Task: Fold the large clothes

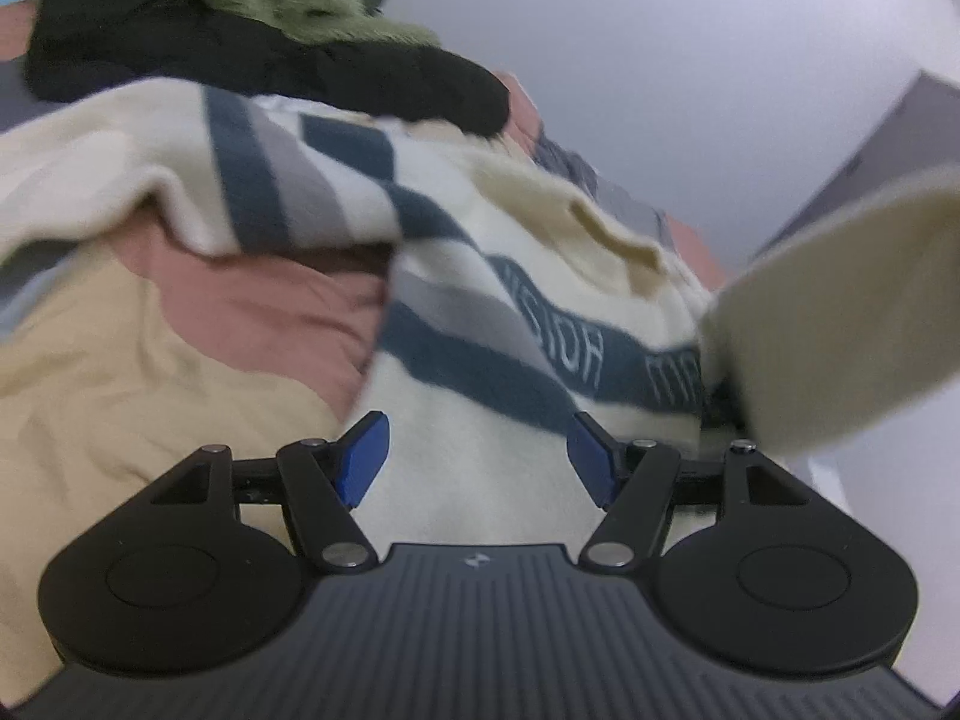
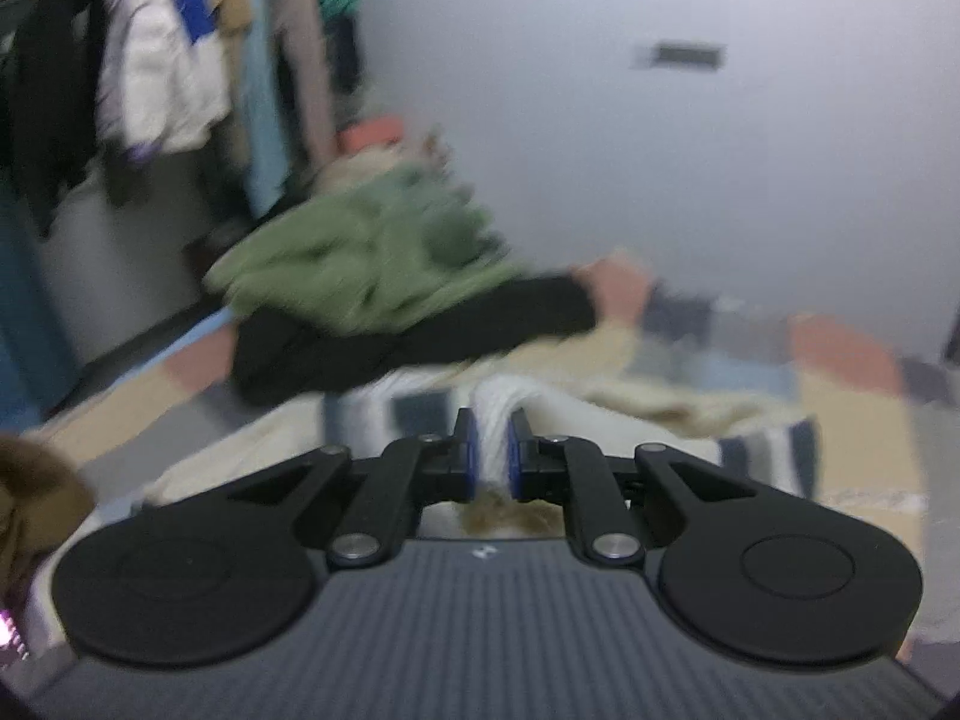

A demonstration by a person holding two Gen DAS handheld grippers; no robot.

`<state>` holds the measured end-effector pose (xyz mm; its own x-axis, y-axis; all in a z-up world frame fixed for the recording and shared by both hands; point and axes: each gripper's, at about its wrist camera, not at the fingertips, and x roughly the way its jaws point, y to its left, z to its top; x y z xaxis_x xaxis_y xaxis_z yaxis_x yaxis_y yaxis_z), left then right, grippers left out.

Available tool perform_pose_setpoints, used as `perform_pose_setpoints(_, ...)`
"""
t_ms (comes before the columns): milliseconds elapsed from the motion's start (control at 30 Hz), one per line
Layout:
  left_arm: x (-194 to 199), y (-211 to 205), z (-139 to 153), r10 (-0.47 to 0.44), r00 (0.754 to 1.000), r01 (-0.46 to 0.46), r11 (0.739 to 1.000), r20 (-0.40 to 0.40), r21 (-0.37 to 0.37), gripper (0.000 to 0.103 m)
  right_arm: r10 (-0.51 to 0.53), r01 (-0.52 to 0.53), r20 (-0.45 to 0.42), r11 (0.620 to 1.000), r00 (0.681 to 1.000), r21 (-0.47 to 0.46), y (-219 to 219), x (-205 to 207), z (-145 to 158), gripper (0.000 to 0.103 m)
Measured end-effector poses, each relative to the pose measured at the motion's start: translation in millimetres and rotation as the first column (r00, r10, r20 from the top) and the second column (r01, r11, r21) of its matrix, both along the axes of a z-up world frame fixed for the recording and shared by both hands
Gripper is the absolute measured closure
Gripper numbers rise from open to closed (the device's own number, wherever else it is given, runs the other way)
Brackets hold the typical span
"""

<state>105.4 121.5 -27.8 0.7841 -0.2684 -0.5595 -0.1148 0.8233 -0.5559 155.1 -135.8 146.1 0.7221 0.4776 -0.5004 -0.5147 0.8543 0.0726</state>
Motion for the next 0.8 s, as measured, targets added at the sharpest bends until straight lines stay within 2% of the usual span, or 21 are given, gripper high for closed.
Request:
perform_pose_setpoints(167,1,18,1,0.047,0.999,-0.046,0.998,0.016,-0.038,0.032,0.037,-0.041,-0.137,0.999,0.99,-0.031,40,16,-65,0.089)
perform_pose_setpoints(300,3,16,-1,0.037,0.999,-0.037,0.999,0.02,-0.032,0.032,0.005,-0.001,-0.259,1.0,0.966,0.015,41,27,-111,0.087)
perform_pose_setpoints(400,3,11,0,0.015,0.999,-0.014,1.0,0.038,-0.024,0.032,0.031,-0.005,-0.346,0.997,0.938,0.076,34,29,-130,0.073)
perform_pose_setpoints(467,3,6,3,-0.006,0.998,0.007,1.0,0.056,-0.02,0.032,0.037,-0.001,-0.367,0.995,0.929,0.097,24,24,-133,0.05)
perform_pose_setpoints(533,1,0,7,-0.03,0.996,0.03,1.0,0.087,-0.001,0.032,0.044,-0.008,-0.358,0.995,0.933,0.101,18,19,-134,0.042)
perform_pose_setpoints(700,-7,-15,19,-0.065,0.987,0.057,0.997,0.149,0.056,0.032,0.057,-0.001,-0.321,0.985,0.945,0.171,-13,4,-119,0.042)
perform_pose_setpoints(800,-13,-18,23,-0.076,0.982,0.069,0.997,0.171,0.047,0.032,0.024,0.036,-0.295,0.981,0.955,0.193,-34,3,-114,0.042)
